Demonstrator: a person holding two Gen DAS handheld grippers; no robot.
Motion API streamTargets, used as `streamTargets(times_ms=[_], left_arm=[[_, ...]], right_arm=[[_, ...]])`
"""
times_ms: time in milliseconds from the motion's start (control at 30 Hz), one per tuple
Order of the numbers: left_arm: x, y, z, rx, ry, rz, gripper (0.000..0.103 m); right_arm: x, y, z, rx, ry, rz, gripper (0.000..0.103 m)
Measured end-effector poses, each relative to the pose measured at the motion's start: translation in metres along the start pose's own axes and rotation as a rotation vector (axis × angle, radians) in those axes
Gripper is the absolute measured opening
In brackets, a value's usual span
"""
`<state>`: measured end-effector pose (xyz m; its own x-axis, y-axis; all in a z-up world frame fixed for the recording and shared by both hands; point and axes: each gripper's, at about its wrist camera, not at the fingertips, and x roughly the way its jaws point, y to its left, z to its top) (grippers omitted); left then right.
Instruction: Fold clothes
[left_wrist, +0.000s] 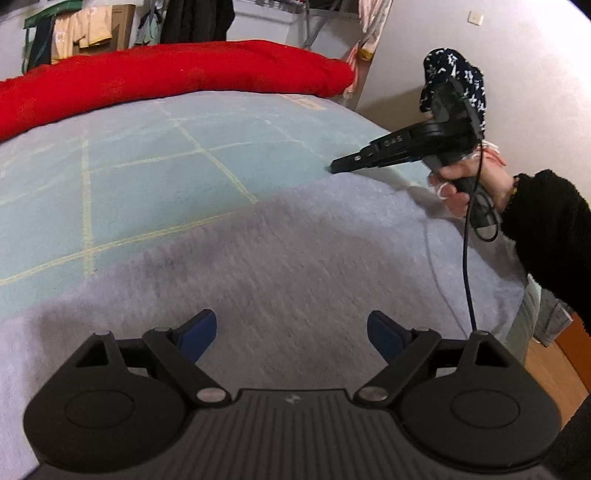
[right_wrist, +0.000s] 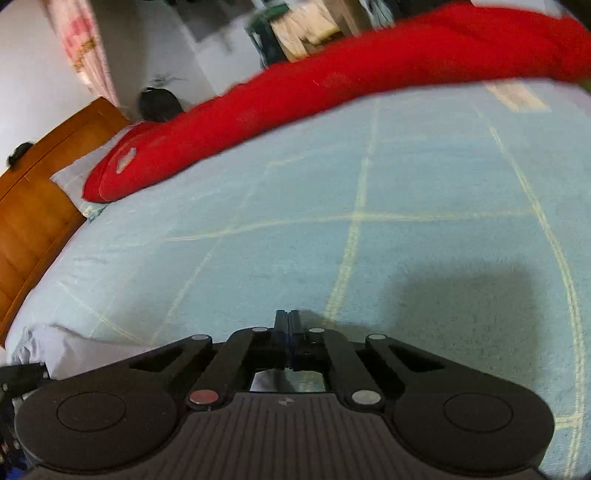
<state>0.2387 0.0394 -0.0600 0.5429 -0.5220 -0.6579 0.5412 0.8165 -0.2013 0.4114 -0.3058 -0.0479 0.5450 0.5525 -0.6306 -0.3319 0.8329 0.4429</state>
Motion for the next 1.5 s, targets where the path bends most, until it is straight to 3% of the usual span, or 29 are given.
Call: streamTargets(times_ms=[100,167,333,433,533,667,767,900,1000,1033,1100,1200,1400,1467,1500], left_arm=[[-0.012,-0.002,-0.002,0.012,-0.013,0.022,0.093],[-0.017,-0.003,-0.005,0.005,-0.008,0.058,0.095],[-0.007,-0.010,-0.024,0.011,0.089,0.180,0.095],[-0.013,-0.017,-0.044,0.009,0.079,0.235,0.096],[-0.031,-0.024,-0.066,0.009,0.067,0.255,0.101],[-0.052,-0.024,-0.080,0.019,0.054,0.253,0.102],[-0.060,-0.022,-0.071,0.000,0.050,0.245,0.102],[-0.054,-0.032,-0.061,0.052,0.000,0.273,0.102],[-0.038,-0.030,-0.071,0.050,0.070,0.350,0.102],[-0.041,-0.026,-0.077,0.030,0.052,0.344,0.102],[-0.055,-0.017,-0.087,-0.013,0.007,0.310,0.102],[-0.067,-0.005,-0.087,-0.032,0.009,0.351,0.102],[-0.063,0.018,-0.074,-0.081,0.026,0.388,0.102],[-0.056,0.027,-0.077,-0.114,0.034,0.386,0.103],[-0.057,0.031,-0.078,-0.132,0.023,0.387,0.103]], right_arm=[[-0.032,0.022,-0.008,-0.077,-0.031,0.003,0.013],[-0.056,0.044,-0.019,-0.157,-0.039,-0.008,0.029],[-0.082,0.095,-0.069,-0.282,-0.002,-0.060,0.052],[-0.067,0.097,-0.113,-0.243,0.043,-0.155,0.055],[-0.082,0.100,-0.159,-0.236,-0.069,-0.240,0.060],[-0.108,0.112,-0.195,-0.218,-0.097,-0.330,0.075],[-0.114,0.129,-0.194,-0.233,-0.092,-0.385,0.075],[-0.109,0.156,-0.190,-0.257,-0.169,-0.341,0.086],[-0.093,0.160,-0.200,-0.227,-0.082,-0.356,0.087],[-0.095,0.160,-0.208,-0.229,-0.076,-0.366,0.089],[-0.105,0.159,-0.225,-0.241,-0.088,-0.384,0.094],[-0.129,0.154,-0.239,-0.198,-0.115,-0.366,0.096],[-0.154,0.142,-0.222,-0.179,-0.273,-0.410,0.102],[-0.147,0.122,-0.215,-0.141,-0.282,-0.445,0.102],[-0.142,0.107,-0.214,-0.101,-0.245,-0.484,0.102]])
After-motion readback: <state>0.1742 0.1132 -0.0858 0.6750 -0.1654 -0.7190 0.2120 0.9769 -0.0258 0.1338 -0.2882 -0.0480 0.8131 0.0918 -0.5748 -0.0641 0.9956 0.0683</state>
